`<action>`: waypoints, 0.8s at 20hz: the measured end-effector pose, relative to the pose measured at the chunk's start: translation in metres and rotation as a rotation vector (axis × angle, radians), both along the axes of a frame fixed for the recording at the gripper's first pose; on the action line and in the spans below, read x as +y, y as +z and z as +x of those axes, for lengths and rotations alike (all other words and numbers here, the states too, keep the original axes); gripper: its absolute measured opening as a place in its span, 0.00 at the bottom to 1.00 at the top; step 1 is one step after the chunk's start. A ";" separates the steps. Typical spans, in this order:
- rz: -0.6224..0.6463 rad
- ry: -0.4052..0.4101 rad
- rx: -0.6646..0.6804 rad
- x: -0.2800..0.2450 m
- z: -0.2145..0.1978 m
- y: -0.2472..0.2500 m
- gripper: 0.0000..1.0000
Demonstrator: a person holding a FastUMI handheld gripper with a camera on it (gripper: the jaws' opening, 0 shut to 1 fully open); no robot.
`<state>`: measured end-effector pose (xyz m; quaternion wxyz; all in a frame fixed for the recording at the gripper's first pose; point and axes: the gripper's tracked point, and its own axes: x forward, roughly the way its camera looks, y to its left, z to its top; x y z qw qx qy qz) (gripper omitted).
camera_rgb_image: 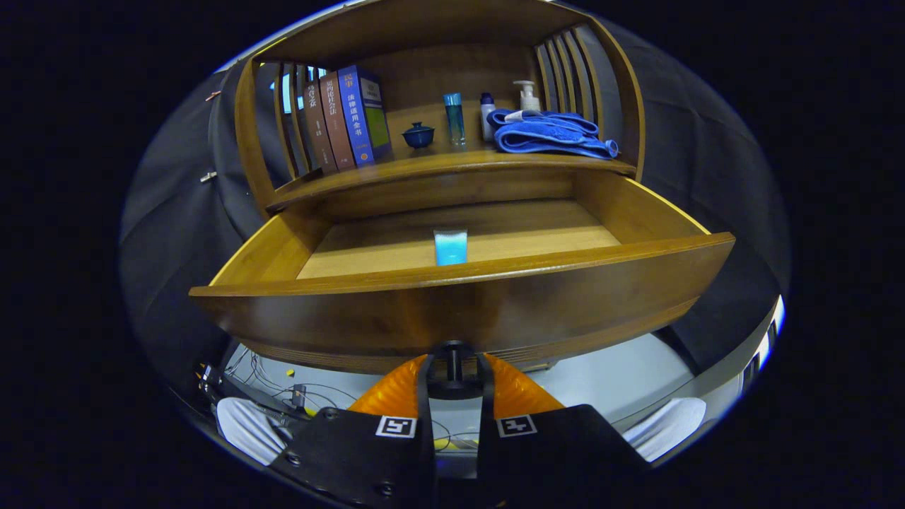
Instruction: Pull open the drawer, take out the items inside it, and place them on the countertop above the cabinet.
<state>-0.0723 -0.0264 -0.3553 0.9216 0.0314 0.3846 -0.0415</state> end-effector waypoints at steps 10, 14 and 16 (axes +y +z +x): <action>0.033 -0.011 0.018 0.005 -0.020 0.001 0.33; 0.020 -0.029 -0.100 0.001 -0.021 0.058 0.74; 0.022 -0.020 -0.103 0.003 -0.016 0.078 0.99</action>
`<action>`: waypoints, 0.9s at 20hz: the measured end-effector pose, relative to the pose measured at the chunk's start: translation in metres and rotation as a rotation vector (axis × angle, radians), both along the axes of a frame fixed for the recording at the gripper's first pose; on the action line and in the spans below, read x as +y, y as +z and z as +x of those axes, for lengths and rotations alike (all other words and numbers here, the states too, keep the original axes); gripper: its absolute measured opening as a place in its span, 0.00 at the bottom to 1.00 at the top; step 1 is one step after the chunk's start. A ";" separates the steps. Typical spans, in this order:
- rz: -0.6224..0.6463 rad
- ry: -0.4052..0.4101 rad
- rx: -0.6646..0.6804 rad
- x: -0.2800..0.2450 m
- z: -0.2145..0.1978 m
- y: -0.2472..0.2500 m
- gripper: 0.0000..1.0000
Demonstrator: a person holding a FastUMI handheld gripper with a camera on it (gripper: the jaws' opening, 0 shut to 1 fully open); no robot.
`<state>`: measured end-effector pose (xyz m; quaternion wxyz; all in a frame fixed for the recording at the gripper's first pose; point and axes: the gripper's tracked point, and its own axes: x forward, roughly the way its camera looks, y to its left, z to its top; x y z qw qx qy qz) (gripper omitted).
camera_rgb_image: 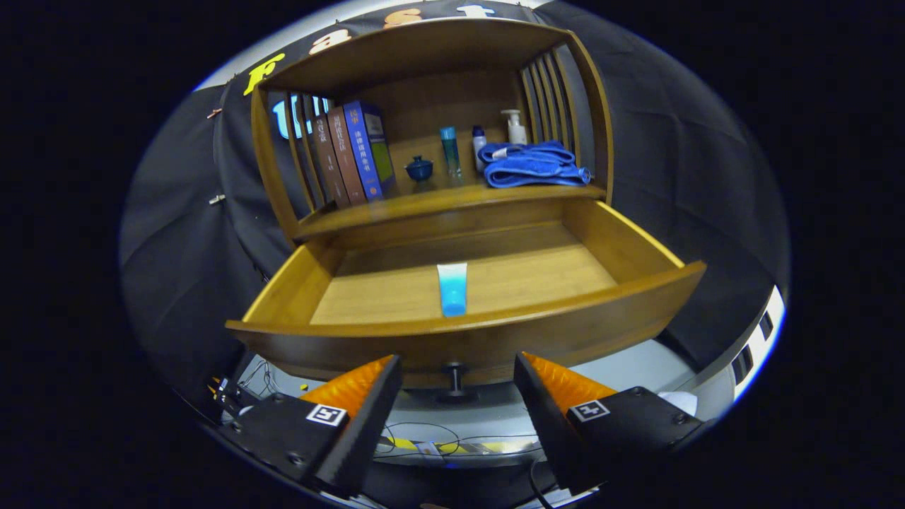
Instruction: Pull open the drawer, take out the items inside it, and place them on the countertop above the cabinet.
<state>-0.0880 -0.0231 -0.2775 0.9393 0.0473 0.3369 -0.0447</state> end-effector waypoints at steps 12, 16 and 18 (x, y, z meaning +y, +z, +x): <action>0.031 0.005 0.254 0.001 0.124 -0.015 0.97; 0.044 -0.013 0.408 -0.004 0.148 -0.057 0.98; 0.022 -0.010 0.481 -0.007 0.153 -0.079 0.97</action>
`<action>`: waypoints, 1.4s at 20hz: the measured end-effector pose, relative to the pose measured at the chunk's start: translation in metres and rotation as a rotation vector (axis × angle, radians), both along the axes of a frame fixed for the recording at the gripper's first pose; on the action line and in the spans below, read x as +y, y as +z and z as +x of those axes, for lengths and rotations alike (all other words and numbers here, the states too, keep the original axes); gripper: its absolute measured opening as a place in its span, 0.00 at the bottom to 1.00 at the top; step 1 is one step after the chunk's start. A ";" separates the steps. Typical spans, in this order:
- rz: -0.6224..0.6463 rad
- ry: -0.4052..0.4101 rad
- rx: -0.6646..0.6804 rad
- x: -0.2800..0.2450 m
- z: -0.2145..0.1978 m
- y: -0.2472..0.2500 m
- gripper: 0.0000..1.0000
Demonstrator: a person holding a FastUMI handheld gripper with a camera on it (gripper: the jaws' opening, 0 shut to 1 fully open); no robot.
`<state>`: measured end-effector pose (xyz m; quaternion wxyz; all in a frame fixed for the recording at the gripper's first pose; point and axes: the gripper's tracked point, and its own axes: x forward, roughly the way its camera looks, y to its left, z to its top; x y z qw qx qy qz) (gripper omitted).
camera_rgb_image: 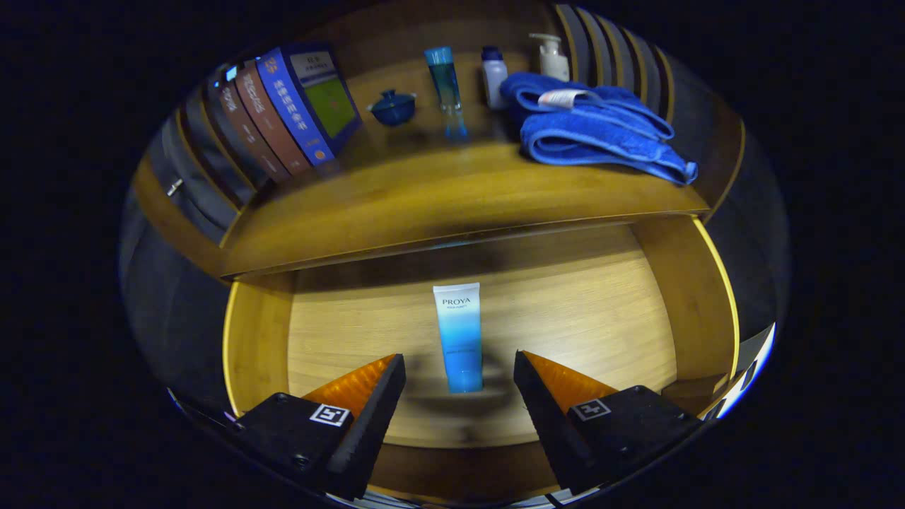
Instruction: Pull open the drawer, take out the items inside it, and place them on the countertop above the cabinet.
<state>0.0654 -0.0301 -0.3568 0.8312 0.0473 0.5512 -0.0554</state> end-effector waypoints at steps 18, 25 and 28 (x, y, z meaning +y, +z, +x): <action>-0.091 0.074 0.205 -0.011 -0.005 -0.059 0.39; -0.026 0.060 0.064 -0.009 -0.035 0.010 0.39; -0.010 0.084 -0.011 -0.006 -0.045 0.047 0.39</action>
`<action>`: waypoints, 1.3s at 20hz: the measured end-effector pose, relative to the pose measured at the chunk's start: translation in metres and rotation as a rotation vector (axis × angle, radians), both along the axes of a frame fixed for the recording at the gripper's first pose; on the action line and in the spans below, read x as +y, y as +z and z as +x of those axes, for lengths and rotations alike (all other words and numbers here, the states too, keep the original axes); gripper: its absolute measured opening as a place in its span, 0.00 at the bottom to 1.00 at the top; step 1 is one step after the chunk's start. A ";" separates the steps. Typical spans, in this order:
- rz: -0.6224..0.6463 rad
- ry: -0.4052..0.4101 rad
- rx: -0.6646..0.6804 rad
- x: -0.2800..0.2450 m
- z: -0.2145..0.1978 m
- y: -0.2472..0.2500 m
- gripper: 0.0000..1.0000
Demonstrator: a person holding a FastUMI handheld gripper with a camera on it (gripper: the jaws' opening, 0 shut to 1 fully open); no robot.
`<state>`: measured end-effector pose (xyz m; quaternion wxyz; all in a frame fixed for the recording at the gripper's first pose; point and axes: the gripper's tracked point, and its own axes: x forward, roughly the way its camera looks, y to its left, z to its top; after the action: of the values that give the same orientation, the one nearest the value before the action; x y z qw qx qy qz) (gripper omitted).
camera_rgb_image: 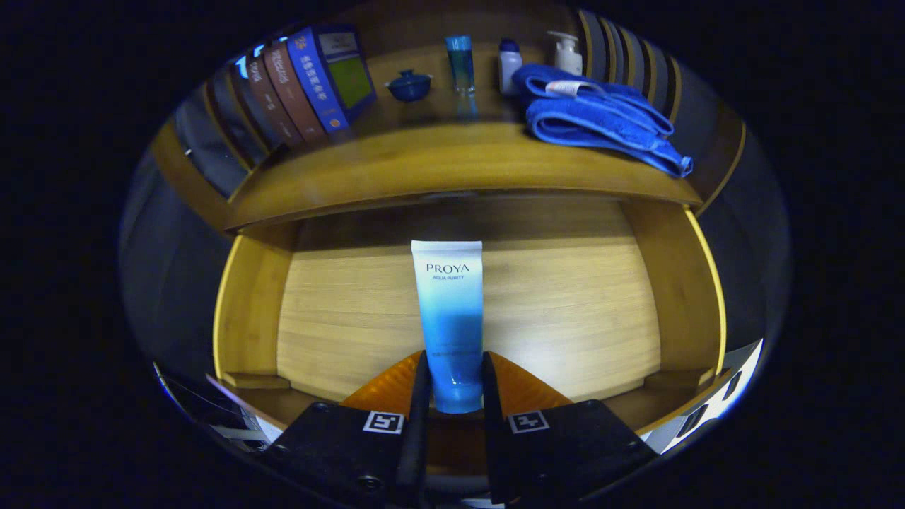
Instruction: Pull open the drawer, take out the items inside it, and place them on the countertop above the cabinet.
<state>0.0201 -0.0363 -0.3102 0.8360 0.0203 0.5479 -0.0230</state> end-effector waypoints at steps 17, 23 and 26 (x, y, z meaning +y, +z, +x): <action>-0.066 -0.030 -0.153 -0.015 0.204 0.050 0.39; -0.063 -0.043 -0.079 -0.010 0.223 0.011 0.40; -0.065 -0.038 -0.088 -0.014 0.228 0.009 0.47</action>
<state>0.2479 -0.0500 -0.3010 0.8588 0.0044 0.5093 -0.0557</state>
